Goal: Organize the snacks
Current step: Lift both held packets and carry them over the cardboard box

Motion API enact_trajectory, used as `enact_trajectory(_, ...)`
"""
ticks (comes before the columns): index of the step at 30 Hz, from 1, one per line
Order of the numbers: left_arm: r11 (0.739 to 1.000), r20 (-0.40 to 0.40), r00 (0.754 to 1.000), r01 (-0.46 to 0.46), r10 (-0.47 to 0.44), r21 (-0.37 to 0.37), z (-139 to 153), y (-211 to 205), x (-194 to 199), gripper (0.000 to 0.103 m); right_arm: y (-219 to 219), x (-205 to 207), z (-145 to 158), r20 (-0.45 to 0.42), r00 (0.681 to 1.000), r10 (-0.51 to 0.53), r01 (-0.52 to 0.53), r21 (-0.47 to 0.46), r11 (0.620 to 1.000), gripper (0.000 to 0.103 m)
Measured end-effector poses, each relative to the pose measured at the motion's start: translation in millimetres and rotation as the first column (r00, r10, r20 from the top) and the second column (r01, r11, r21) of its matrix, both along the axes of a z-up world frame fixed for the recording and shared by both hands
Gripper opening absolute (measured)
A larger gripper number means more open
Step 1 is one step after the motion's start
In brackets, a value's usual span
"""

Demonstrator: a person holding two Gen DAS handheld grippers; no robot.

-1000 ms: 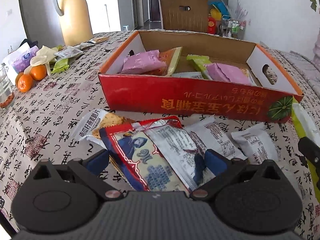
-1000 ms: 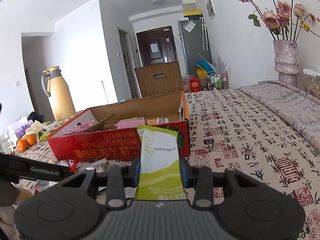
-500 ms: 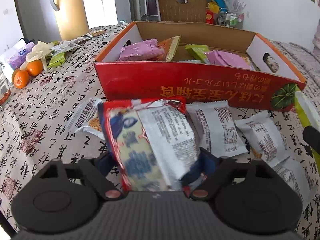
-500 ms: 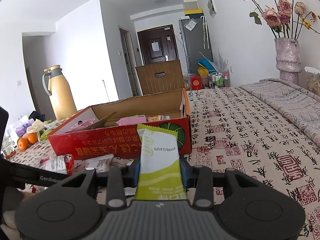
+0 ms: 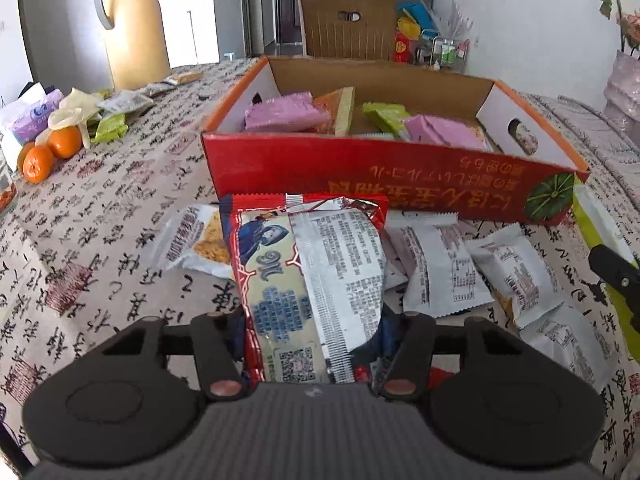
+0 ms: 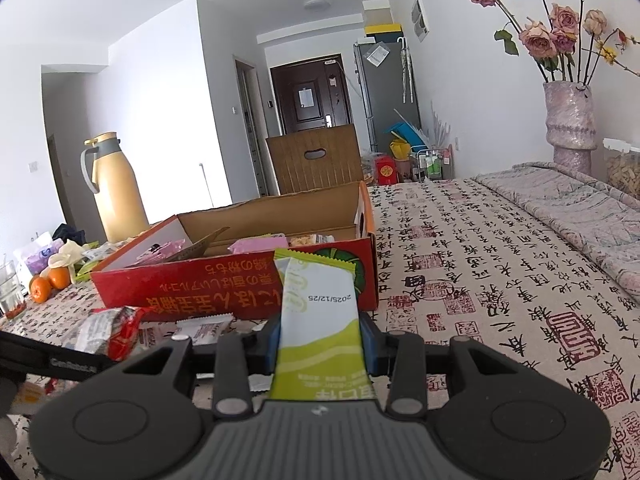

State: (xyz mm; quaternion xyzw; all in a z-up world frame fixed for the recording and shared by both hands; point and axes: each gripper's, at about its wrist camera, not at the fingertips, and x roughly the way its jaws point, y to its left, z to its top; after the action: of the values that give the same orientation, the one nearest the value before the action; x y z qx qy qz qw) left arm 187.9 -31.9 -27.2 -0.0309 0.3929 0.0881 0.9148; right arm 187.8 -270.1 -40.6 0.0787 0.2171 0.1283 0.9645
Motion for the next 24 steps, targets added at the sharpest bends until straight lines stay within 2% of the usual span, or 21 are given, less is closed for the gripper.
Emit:
enact_trajectory(11,0.999,0.079,0.996,0.044,-0.046,0.018,26,3,-11,0.057,1,-1,4,0.008,1.0,-0.015,0.015,-0.007,1.0,0.038)
enact_trajectory(24,0.994,0.178,0.979,0.097,-0.103,0.039,57,4,-1,0.057,7,1,36,0.068,0.997,-0.039,0.041,-0.03,0.999,0.038)
